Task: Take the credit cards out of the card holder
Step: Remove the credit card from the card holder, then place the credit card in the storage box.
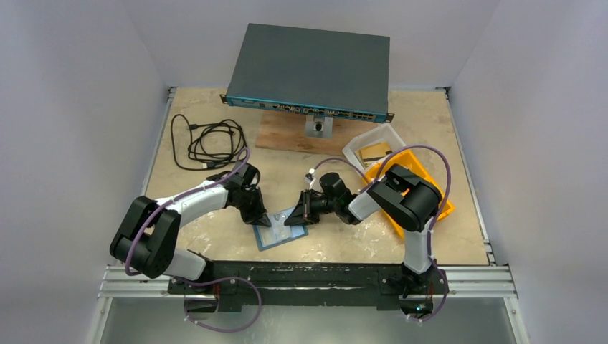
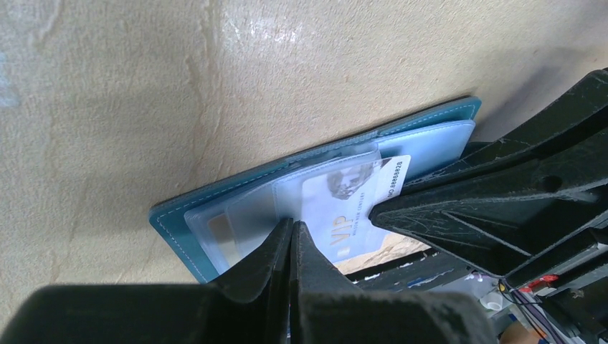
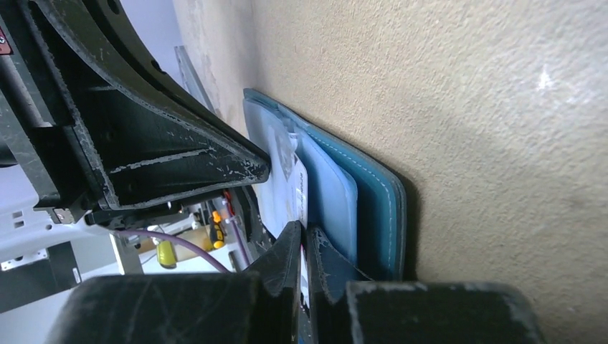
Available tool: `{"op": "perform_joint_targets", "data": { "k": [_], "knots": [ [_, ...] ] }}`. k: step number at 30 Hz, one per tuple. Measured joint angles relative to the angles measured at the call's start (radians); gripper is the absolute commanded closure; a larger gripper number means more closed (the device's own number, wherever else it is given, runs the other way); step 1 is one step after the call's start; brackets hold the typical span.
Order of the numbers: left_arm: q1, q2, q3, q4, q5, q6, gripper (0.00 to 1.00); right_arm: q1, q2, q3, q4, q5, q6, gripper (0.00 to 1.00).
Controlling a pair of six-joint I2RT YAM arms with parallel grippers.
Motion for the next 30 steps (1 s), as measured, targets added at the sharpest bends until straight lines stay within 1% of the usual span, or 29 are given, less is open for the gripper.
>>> {"op": "perform_joint_targets", "data": {
  "k": [4,9,15,26,27,30],
  "knots": [
    [-0.001,0.000,0.000,-0.002,-0.004,-0.001,1.00,-0.005,-0.030,-0.015,-0.025,0.015,-0.010,1.00],
    [-0.001,0.000,0.000,-0.002,-0.005,-0.002,1.00,-0.029,-0.121,-0.063,-0.082,0.047,-0.039,1.00],
    [-0.001,-0.004,-0.001,0.000,-0.005,-0.001,1.00,-0.043,-0.183,-0.093,-0.140,0.074,-0.064,1.00],
    [-0.021,-0.032,0.007,-0.016,-0.035,0.023,1.00,-0.061,-0.425,-0.082,-0.414,0.187,-0.138,1.00],
    [-0.023,-0.035,0.014,-0.025,-0.041,0.028,0.99,-0.063,-0.447,-0.074,-0.443,0.198,-0.145,1.00],
    [-0.031,-0.058,0.045,-0.052,-0.046,0.039,0.81,-0.076,-0.516,-0.058,-0.521,0.227,-0.160,1.00]
  ]
}}
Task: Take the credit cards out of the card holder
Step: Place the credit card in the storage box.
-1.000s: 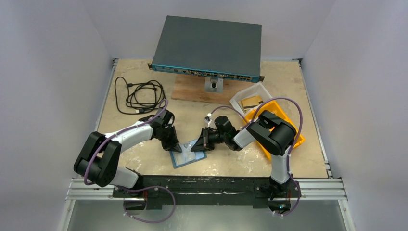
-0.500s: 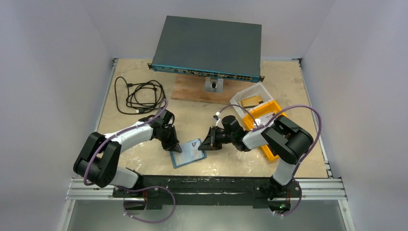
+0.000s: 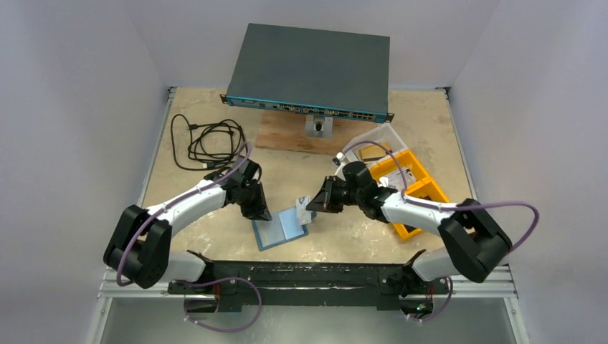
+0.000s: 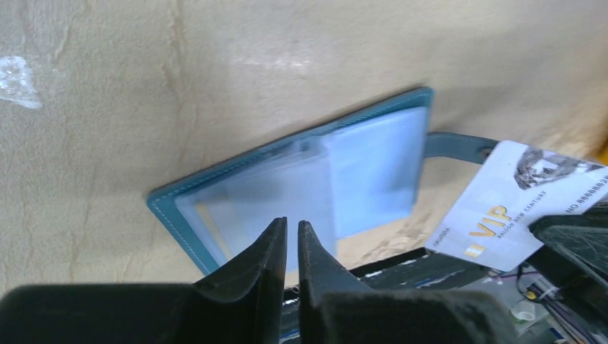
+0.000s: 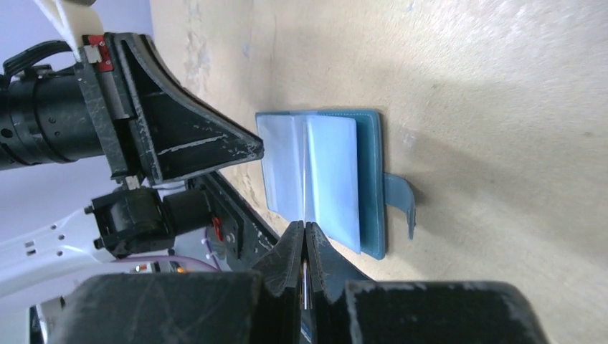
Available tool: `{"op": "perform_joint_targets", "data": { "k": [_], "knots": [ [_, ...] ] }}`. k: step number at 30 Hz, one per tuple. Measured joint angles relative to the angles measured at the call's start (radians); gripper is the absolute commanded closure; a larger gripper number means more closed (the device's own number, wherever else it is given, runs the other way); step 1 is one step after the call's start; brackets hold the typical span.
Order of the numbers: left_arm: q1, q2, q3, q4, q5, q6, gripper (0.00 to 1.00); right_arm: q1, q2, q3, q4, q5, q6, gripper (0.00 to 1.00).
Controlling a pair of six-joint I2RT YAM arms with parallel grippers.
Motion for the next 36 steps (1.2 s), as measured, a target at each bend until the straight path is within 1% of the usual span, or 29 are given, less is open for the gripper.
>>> {"op": "perform_joint_targets", "data": {
  "k": [3,6,8,11,13,17,23,25,30,33,36],
  "knots": [
    [-0.002,-0.042,0.044,-0.026,-0.002,0.015,0.64,-0.024,-0.105,0.003,-0.093,0.046,-0.010,1.00],
    [-0.003,-0.090,0.093,-0.050,-0.005,0.027,0.51,-0.058,-0.215,0.004,-0.186,0.093,-0.013,1.00],
    [-0.002,-0.113,0.114,-0.060,-0.005,0.035,0.44,-0.083,-0.285,0.005,-0.248,0.132,-0.013,1.00],
    [-0.002,-0.142,0.137,-0.082,0.000,0.053,0.38,-0.138,-0.406,0.010,-0.378,0.219,-0.013,1.00],
    [-0.002,-0.153,0.146,-0.101,0.004,0.064,0.36,-0.181,-0.444,0.014,-0.427,0.253,-0.013,1.00],
    [-0.002,-0.175,0.153,-0.130,0.009,0.084,0.36,-0.318,-0.513,0.053,-0.597,0.337,-0.021,1.00],
    [-0.003,-0.210,0.153,-0.154,0.029,0.103,0.35,-0.530,-0.500,0.152,-0.735,0.404,-0.077,1.00],
    [-0.003,-0.222,0.153,-0.159,0.034,0.104,0.36,-0.615,-0.465,0.183,-0.745,0.414,-0.100,1.00],
    [-0.002,-0.249,0.153,-0.166,0.038,0.106,0.36,-0.753,-0.360,0.216,-0.744,0.420,-0.140,1.00],
    [-0.002,-0.263,0.153,-0.171,0.042,0.106,0.36,-0.807,-0.302,0.220,-0.732,0.415,-0.155,1.00],
    [-0.002,-0.268,0.153,-0.176,0.044,0.115,0.35,-0.828,-0.251,0.221,-0.710,0.406,-0.163,1.00]
  ]
}}
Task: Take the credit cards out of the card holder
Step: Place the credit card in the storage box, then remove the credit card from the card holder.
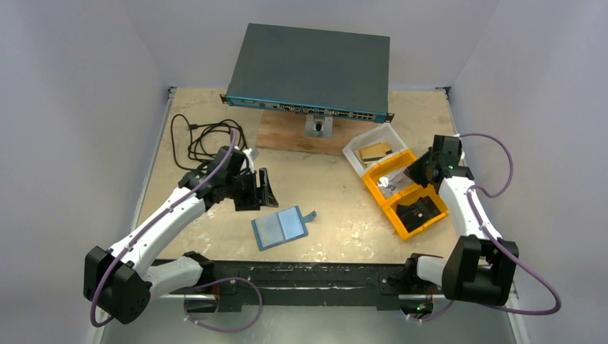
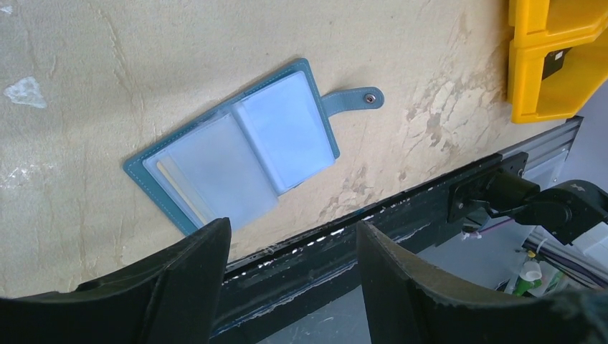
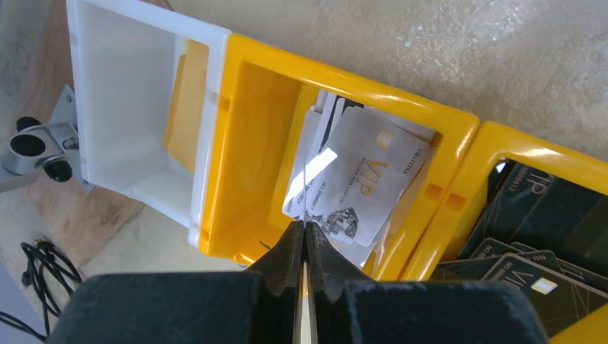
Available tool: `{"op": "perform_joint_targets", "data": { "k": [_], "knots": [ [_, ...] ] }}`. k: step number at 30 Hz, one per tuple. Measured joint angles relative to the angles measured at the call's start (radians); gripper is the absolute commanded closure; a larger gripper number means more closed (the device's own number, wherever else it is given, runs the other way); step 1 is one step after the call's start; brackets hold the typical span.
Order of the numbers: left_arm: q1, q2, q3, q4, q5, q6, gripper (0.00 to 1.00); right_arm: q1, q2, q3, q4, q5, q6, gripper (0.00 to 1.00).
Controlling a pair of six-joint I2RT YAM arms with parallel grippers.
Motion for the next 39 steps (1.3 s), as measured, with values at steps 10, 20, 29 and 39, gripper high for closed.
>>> {"op": "perform_joint_targets", "data": {
  "k": [10,20,29,39],
  "knots": [
    [0.001,0.000,0.000,-0.003,0.001,0.006,0.36,-0.001,0.061,0.002,0.049,-0.059,-0.023,0.54],
    [0.003,0.011,0.000,-0.003,0.000,0.005,0.35,0.007,-0.019,0.006,0.040,-0.113,-0.076,0.48],
    [0.026,0.012,-0.041,-0.005,-0.045,-0.005,0.35,0.374,-0.086,0.003,0.041,-0.074,-0.076,0.48],
    [0.122,0.003,-0.123,-0.033,-0.134,-0.067,0.33,0.867,0.030,-0.017,0.138,-0.001,-0.023,0.47]
  ]
}}
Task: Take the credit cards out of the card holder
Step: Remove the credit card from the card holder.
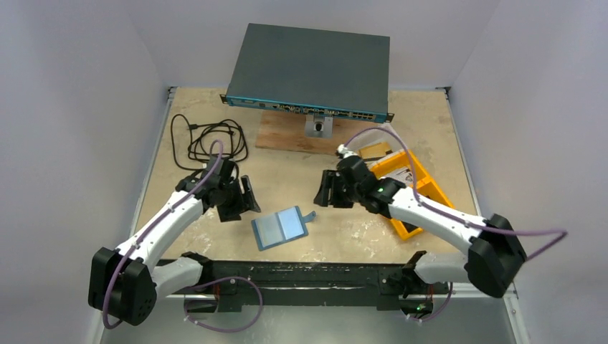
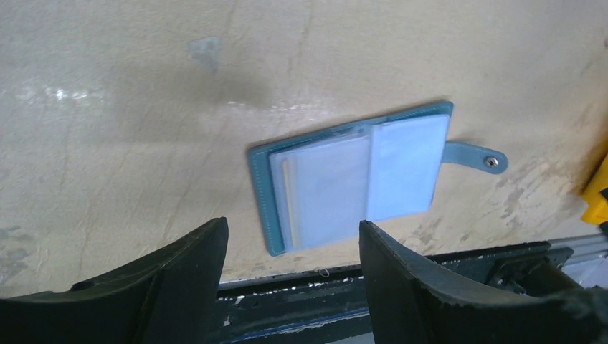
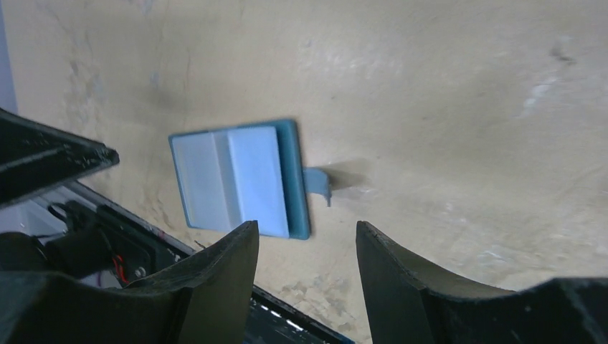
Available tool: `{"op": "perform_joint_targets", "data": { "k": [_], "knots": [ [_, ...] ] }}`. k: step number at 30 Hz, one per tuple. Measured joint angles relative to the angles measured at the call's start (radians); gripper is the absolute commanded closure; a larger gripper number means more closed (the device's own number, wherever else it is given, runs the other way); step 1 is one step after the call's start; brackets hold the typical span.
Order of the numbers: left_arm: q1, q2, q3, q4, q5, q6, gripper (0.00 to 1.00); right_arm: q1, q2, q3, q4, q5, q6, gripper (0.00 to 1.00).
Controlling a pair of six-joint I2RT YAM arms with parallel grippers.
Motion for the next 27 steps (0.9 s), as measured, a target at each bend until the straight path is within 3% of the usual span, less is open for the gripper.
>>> {"op": "perform_joint_targets", "data": {
  "k": [12,27],
  "knots": [
    [0.068,-0.045,-0.042,-0.021,-0.014,-0.053,0.33,0.299,0.434,0.253,0.084,0.008,-0.072,0.47],
    [0.085,-0.095,-0.066,-0.061,-0.049,-0.053,0.33,0.383,0.639,0.368,0.085,0.007,-0.092,0.48]
  ]
}}
